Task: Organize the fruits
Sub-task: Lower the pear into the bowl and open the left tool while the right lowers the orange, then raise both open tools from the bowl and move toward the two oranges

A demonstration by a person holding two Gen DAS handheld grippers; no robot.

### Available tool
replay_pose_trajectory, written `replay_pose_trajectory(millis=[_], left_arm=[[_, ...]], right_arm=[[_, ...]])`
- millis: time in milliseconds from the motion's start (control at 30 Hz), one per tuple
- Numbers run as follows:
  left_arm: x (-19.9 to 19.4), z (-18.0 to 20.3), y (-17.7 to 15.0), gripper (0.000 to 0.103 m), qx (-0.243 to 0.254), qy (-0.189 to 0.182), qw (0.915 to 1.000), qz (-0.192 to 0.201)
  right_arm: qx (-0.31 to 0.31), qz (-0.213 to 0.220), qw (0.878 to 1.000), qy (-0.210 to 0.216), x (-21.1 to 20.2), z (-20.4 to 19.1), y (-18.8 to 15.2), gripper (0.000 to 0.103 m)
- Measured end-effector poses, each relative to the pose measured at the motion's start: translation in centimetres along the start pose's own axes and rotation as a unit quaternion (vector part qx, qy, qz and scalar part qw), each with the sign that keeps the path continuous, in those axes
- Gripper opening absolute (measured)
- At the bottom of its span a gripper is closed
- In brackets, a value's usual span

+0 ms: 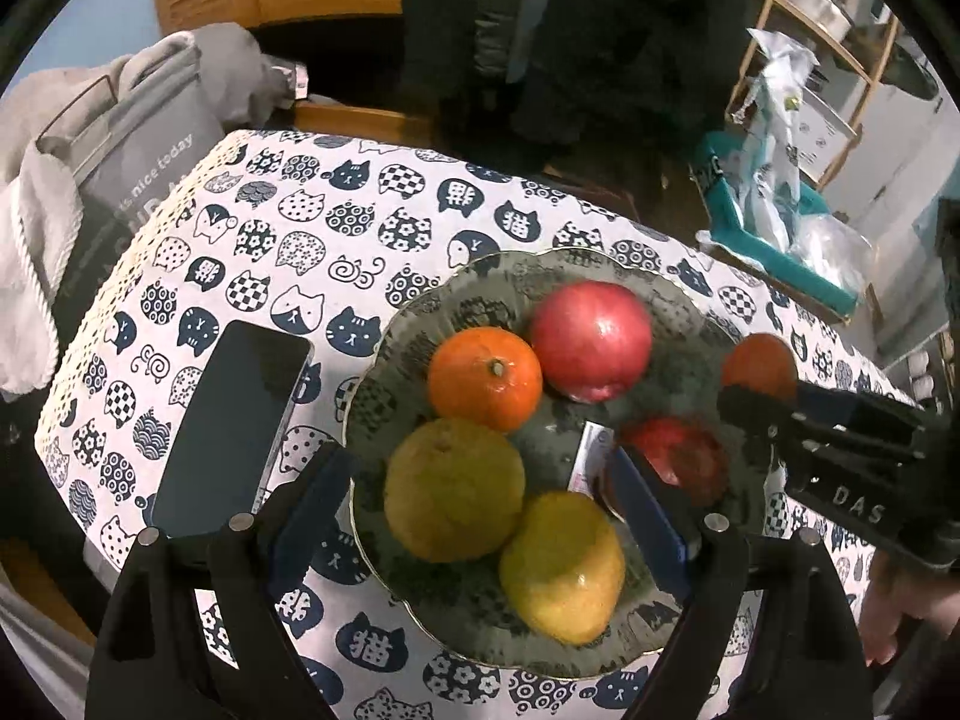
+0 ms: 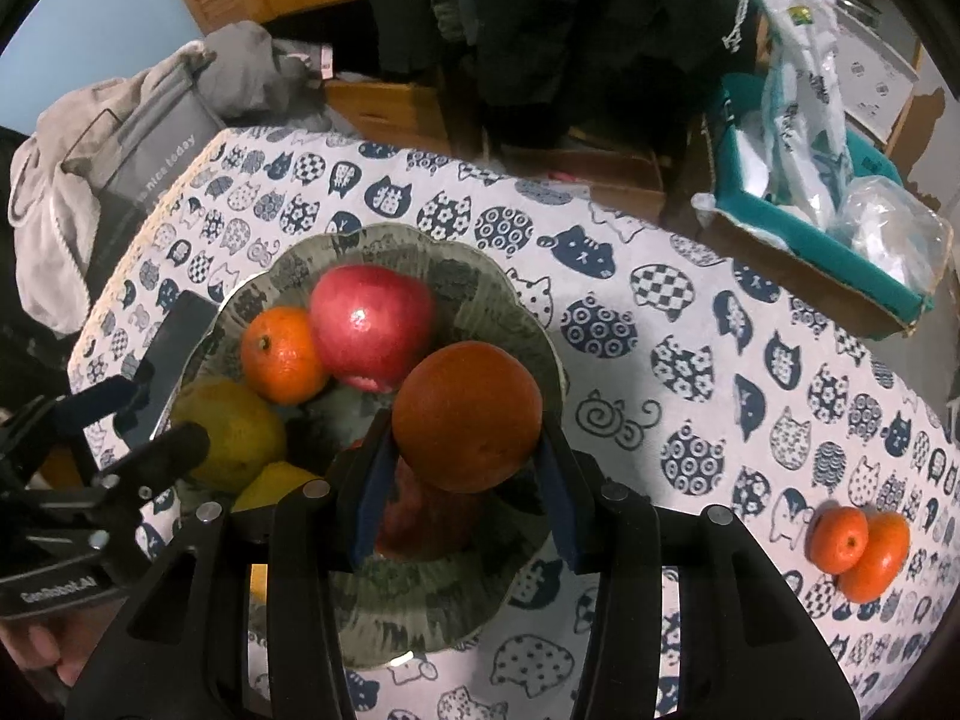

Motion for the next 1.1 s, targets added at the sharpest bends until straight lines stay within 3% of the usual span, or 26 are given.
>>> replay_pose_trajectory(millis=[367, 500, 700, 1100], left_arm=[[-0.1, -0.7, 0.7, 0.089, -0.013, 0.0, 0.9999, 0.006], [-0.2, -1.1, 0.9, 0.089, -0.02, -0.002, 0.9998, 0.006], [-1.1, -0.8, 1.1, 0.089, -0.022, -0.012, 0.9996, 0.012], [-4.2, 0.8, 1.3, 0.089, -0.008, -0.032, 0.9987, 0.04]], right_arm=[[-0.013, -0.015, 1.0, 0.01, 1.5, -1.0, 0.7, 0.046], [-0.012, -0.006, 1.0, 0.007, 1.1, -1.0, 1.0, 0.061], [-0.014, 0.013, 1.0, -0.005, -0.7, -0.9, 1.6, 0.063], [-0.016, 0.065, 0.995, -0.072, -7.0, 0.6, 1.4, 0.069]])
Point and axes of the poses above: each gripper's, at about its wrist camera, not at the fingertips, and x roughly the way its jaws point, z to its right, y to its top, the point moved 5 cm from there along x, roughly the way its jaws point, and after that the axes turned 14 degrees about -x, right-handed, at the moved point
